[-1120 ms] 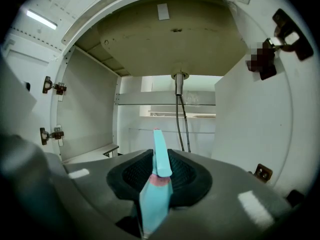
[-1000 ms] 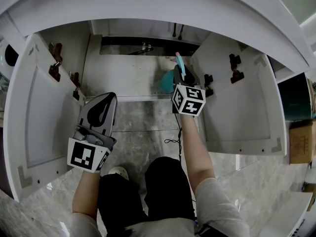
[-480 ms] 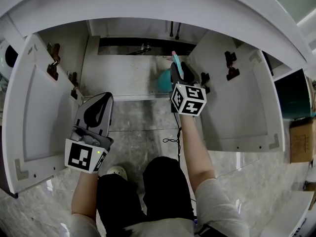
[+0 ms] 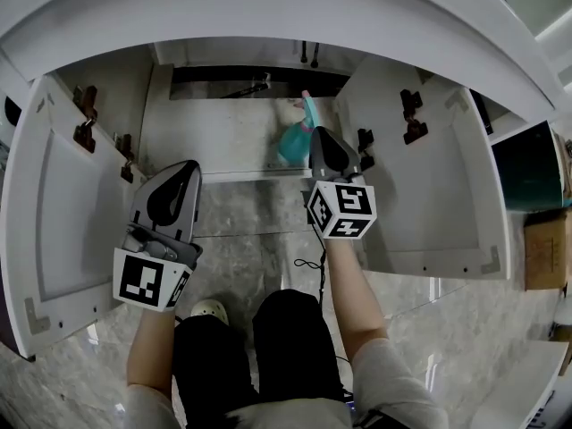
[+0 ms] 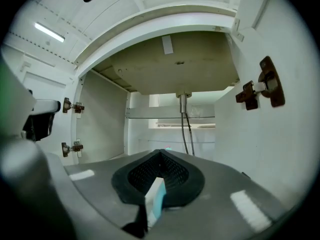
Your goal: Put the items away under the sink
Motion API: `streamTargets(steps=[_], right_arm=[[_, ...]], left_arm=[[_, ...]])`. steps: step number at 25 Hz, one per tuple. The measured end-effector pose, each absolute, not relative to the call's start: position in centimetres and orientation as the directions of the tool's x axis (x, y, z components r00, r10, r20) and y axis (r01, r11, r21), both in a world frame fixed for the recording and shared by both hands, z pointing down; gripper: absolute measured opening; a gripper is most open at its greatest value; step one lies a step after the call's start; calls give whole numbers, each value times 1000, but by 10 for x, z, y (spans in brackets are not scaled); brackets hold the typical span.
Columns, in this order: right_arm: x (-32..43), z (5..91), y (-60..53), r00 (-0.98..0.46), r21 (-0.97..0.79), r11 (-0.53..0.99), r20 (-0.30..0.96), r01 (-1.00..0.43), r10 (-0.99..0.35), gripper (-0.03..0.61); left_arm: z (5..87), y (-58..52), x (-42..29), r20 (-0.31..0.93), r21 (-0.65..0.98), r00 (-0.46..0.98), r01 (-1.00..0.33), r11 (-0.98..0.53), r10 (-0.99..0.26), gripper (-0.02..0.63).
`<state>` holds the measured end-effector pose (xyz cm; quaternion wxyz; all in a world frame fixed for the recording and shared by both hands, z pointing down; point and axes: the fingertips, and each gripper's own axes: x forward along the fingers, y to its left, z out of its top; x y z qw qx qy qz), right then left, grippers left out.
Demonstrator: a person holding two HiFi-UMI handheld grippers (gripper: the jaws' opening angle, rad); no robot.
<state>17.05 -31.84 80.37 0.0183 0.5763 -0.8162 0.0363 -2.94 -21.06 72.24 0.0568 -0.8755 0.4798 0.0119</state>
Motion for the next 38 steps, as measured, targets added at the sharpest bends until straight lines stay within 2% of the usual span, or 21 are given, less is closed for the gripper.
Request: streamTargets(steps=[5, 11, 18, 23, 27, 38], right_arm=[[167, 791, -299, -326, -58, 323, 51, -945, -944, 11], [163, 765, -278, -317, -57, 314, 76, -948, -945, 11], [161, 706, -238, -324, -116, 311, 116, -943, -939, 11], [159, 641, -210, -338, -135, 320, 142, -938, -930, 11], [156, 577, -189, -364, -116, 348, 158, -930, -918, 11], [171, 395, -129, -405, -111, 392, 149, -913, -902, 11]], left_arm=[[712, -219, -24, -49, -91, 555, -830, -550, -830, -2], [704, -218, -16, 74, -92, 574, -811, -578, -816, -2], [654, -196, -5, 143, -4, 588, -804, -594, -796, -2], [589, -175, -5, 155, 30, 573, -817, -576, -805, -2], [519, -162, -4, 110, 15, 557, -829, -559, -823, -2], [341, -105, 7, 85, 8, 513, -858, -514, -854, -2]])
